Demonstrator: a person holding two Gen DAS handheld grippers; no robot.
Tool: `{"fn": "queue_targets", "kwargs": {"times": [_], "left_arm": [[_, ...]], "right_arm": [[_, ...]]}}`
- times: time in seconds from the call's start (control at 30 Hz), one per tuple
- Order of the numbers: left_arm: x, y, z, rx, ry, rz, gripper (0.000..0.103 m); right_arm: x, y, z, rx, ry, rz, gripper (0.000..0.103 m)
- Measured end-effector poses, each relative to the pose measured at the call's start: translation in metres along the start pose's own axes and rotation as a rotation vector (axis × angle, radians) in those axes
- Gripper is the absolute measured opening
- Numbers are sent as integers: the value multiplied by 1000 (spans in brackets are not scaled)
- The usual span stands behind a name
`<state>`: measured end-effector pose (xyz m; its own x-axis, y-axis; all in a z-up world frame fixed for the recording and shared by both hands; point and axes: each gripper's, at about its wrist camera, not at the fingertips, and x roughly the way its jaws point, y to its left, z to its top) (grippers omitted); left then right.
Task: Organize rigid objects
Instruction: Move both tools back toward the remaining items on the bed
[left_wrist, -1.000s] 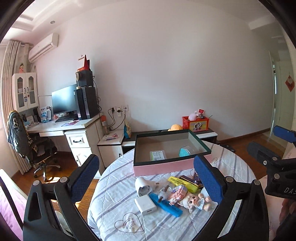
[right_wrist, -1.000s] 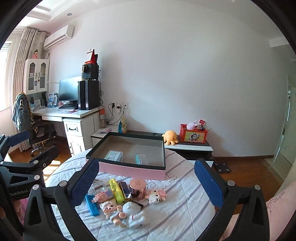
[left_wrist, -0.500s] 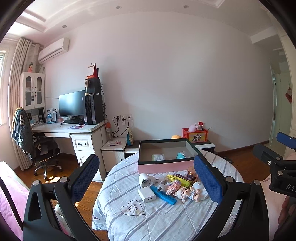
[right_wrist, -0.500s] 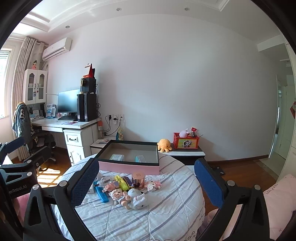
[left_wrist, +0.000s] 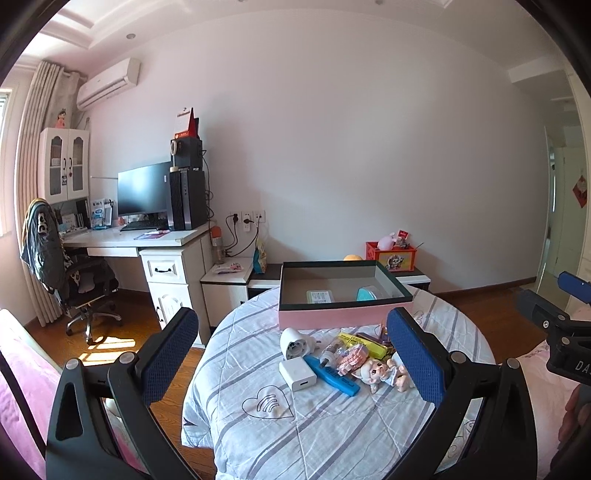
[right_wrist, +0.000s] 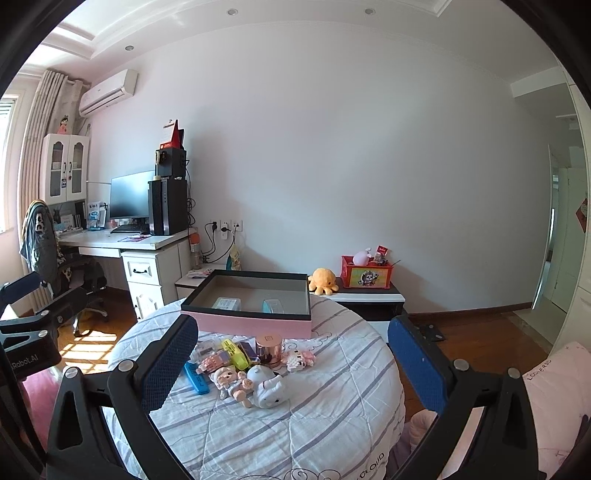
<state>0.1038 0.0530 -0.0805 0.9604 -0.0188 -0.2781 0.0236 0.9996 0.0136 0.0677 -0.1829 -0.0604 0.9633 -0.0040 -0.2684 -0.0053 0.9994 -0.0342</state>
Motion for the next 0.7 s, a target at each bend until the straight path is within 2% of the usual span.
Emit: {"fn": "queue_targets", "kwargs": {"times": [0.23,0.47,0.7], "left_arm": [[49,10,-25,-26,143,7,103],[95,1,-52,-10,281,-11,103],[128,-7,-70,-6,371,-27,103]], "right_arm": [[47,-10,-29,10,123,4,103],[122,-13,-78,-20,322,11,103],[175,-7,-103,-60,438,82,103]]}}
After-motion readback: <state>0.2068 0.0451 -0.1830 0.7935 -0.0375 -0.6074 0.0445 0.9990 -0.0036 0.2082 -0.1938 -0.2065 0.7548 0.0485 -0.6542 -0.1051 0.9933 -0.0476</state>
